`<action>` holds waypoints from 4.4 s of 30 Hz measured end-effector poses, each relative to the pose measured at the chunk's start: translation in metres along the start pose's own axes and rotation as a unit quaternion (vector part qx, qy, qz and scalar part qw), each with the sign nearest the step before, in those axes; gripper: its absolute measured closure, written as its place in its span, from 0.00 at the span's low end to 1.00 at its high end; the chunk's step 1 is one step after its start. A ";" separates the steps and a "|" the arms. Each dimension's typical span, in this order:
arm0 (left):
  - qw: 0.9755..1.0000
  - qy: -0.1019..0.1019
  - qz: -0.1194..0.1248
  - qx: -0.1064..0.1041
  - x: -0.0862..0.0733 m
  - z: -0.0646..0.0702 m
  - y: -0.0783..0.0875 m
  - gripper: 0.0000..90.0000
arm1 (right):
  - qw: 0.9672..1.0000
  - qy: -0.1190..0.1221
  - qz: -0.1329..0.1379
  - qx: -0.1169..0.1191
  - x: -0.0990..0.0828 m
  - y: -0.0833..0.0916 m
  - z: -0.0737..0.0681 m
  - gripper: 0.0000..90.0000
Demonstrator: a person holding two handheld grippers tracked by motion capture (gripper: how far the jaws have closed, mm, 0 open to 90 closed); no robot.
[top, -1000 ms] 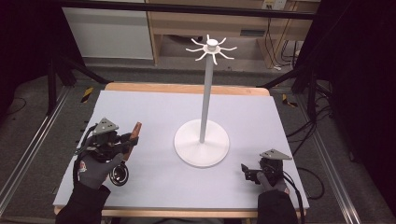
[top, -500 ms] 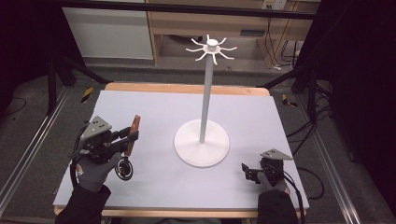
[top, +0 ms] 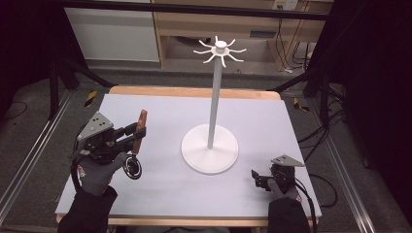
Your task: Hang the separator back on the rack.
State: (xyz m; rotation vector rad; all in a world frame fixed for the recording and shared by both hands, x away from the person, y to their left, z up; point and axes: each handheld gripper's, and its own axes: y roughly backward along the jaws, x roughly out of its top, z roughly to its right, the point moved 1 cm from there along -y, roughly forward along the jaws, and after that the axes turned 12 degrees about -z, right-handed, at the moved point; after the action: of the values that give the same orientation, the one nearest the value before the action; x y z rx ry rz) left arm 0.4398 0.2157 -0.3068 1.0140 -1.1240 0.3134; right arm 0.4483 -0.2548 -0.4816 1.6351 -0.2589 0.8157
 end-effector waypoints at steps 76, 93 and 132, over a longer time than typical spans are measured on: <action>0.993 -0.065 0.089 -0.045 0.139 0.076 -0.013 0.75 | 1.000 -0.001 0.007 0.011 0.000 0.001 0.000 0.05; 0.992 -0.070 0.093 -0.052 0.143 0.085 -0.014 0.75 | 1.000 -0.002 0.007 0.013 0.000 0.001 0.000 0.05; 0.994 -0.069 0.078 -0.036 0.151 0.092 -0.046 0.75 | 1.000 -0.003 0.007 0.016 0.000 0.001 0.000 0.05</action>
State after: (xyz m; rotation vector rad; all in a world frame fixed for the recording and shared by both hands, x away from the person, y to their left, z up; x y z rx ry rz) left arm 0.4831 0.0779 -0.1950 0.8960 -1.3341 0.3287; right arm 0.4481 -0.2545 -0.4807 1.6680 -0.2631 0.8282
